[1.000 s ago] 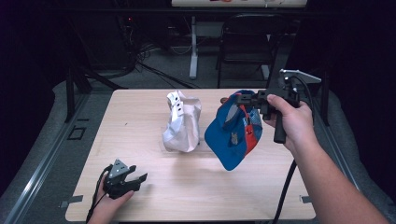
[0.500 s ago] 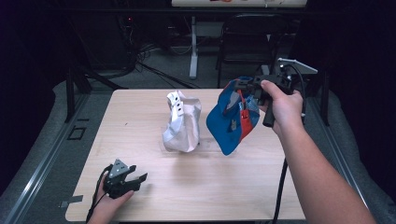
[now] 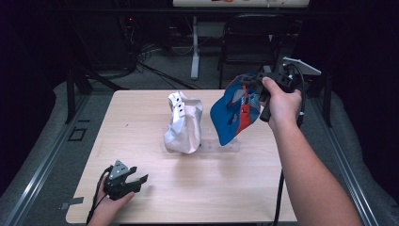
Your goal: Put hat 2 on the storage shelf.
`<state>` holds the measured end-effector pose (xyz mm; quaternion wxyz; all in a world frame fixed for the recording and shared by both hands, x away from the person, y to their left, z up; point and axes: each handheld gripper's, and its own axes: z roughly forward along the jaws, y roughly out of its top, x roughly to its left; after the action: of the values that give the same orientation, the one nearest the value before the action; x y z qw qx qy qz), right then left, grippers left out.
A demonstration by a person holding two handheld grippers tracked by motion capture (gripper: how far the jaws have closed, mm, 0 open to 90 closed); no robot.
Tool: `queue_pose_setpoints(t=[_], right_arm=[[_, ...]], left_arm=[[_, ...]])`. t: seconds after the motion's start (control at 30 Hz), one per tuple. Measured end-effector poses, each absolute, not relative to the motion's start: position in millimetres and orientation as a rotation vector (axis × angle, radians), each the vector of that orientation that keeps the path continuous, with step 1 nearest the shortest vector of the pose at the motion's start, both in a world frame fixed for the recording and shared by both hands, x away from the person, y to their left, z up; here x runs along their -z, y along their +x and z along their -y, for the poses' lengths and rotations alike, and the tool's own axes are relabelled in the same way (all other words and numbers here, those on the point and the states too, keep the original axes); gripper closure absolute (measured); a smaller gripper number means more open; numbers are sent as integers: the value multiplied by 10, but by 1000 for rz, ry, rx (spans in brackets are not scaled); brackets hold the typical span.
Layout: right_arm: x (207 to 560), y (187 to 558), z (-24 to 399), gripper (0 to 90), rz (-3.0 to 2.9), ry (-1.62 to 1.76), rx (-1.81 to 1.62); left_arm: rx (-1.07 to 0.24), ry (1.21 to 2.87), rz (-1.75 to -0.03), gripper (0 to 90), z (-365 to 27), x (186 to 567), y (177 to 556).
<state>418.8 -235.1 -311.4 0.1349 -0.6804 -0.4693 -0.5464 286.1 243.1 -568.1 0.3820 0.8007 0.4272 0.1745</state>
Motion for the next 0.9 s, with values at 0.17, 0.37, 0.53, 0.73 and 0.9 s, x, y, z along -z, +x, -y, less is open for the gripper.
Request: queue_pose_setpoints(t=[0.17,0.37,0.53,0.73,0.9], right_arm=[[3157,4156,2454,793,1335,-1994,1589],[3197,4127,2474,793,1328,-1969,1584],[3151,4135,2396,793,1345,-1942,1590],[3106,4161,2273,793,1358,-1930,1597],[3107,4180,2223,793,1367,-1931,1593]], left_arm=[[-449,2045,-1087,413,-2420,5683,2860],[-447,2051,-1085,413,-2410,5691,2861],[-448,2058,-1079,413,-2410,5691,2866],[-449,2049,-1083,413,-2421,5691,2865],[-447,2045,-1085,413,-2422,5685,2860]])
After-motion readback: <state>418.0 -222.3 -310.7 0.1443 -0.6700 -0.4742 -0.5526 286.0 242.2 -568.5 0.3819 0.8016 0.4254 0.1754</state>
